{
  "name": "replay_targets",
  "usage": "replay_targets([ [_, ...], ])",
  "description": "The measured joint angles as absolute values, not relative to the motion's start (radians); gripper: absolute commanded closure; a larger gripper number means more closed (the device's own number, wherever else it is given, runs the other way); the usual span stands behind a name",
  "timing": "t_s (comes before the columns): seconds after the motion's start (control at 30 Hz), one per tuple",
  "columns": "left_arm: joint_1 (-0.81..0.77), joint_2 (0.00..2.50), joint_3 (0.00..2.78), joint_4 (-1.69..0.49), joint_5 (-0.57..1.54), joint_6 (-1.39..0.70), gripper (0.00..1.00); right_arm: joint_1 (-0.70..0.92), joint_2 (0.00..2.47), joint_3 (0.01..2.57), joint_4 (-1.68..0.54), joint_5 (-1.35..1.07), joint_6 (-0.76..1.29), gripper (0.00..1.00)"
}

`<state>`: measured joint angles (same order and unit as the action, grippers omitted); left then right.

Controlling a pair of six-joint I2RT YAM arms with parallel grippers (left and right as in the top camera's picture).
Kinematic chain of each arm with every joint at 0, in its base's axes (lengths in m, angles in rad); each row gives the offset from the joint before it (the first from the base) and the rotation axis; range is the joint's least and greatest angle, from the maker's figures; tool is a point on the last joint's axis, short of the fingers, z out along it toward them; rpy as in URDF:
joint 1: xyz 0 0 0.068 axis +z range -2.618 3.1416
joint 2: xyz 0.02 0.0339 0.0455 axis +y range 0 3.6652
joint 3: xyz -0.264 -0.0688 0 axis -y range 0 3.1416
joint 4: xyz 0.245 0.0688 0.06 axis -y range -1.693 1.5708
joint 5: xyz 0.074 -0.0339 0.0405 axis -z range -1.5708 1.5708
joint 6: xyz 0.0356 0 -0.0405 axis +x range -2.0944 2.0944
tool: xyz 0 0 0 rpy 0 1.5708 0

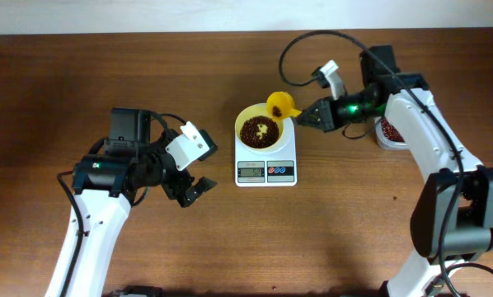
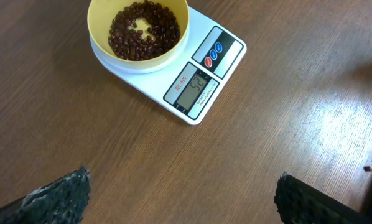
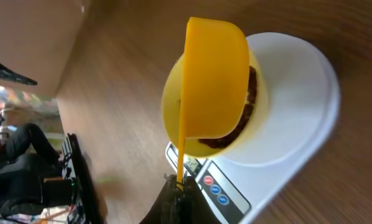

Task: Scoop item into bowl and weigh 50g on scale
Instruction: 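Move the scoop back to the bean tub and scoop beans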

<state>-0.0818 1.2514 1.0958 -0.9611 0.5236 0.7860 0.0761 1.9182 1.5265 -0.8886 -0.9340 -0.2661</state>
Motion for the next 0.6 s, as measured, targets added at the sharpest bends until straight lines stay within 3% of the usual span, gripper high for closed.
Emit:
replay_targets([
  [0.3, -0.082, 1.251, 1.096, -0.961, 0.524, 0.786, 0.01, -0.286, 1.918, 1.532, -1.098, -0.958, -0.304, 0.96],
  [0.47, -0.082, 1.251, 1.096, -0.961, 0.524, 0.786, 0.01, -0.500, 1.903, 1.533, -1.140, -0.772, -0.322, 0.96],
  [0.6, -0.082, 1.251, 1.096, -0.961, 0.524, 0.786, 0.01, -0.485, 1.815, 1.534, -1.046, -0.476, -0.328, 0.96],
])
